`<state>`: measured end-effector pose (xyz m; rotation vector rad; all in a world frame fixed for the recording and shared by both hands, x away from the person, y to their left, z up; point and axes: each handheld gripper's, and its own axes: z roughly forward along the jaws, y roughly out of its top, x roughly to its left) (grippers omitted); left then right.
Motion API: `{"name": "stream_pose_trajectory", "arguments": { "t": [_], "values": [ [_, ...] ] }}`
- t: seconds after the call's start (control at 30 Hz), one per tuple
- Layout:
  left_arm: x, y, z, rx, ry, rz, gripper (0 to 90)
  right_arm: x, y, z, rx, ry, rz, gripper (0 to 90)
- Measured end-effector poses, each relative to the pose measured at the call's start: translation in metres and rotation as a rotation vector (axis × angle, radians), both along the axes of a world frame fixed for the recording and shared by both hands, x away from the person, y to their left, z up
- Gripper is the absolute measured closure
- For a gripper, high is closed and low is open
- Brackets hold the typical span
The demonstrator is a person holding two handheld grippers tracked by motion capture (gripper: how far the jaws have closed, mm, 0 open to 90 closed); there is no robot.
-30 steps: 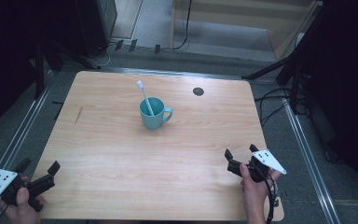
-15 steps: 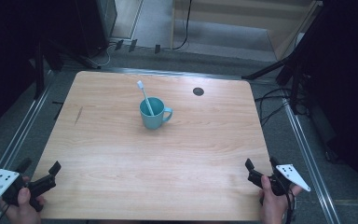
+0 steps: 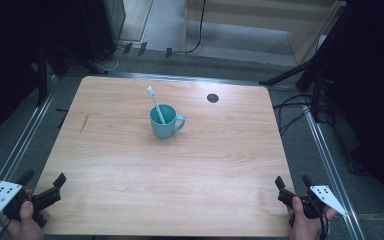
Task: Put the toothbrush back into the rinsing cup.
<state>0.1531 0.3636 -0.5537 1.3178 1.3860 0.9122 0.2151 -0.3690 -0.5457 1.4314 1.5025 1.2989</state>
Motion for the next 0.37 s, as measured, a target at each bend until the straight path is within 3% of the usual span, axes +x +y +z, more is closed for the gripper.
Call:
{"name": "stream_pose_trajectory", "arguments": {
  "t": [0.07, 0.17, 0.23, 0.37],
  "values": [
    [0.0, 0.0001, 0.0, -0.001, 0.001, 0.0, 0.0, -0.0018, 0.0005, -0.0002, 0.015, 0.008, -0.032, 4.3],
    [0.0001, 0.0004, 0.0, -0.005, 0.001, 0.002, 0.0, -0.0047, 0.0022, -0.0004, 0.008, -0.014, -0.083, 13.9],
    [-0.0001, 0.0011, 0.0, -0.008, 0.002, 0.002, 0.0, -0.0059, 0.0074, -0.0003, -0.041, -0.022, -0.077, 12.3],
    [-0.0001, 0.0015, 0.0001, -0.012, 0.002, 0.001, 0.0, -0.0057, 0.0083, -0.0002, -0.052, -0.021, -0.07, 12.3]
  ]
}}
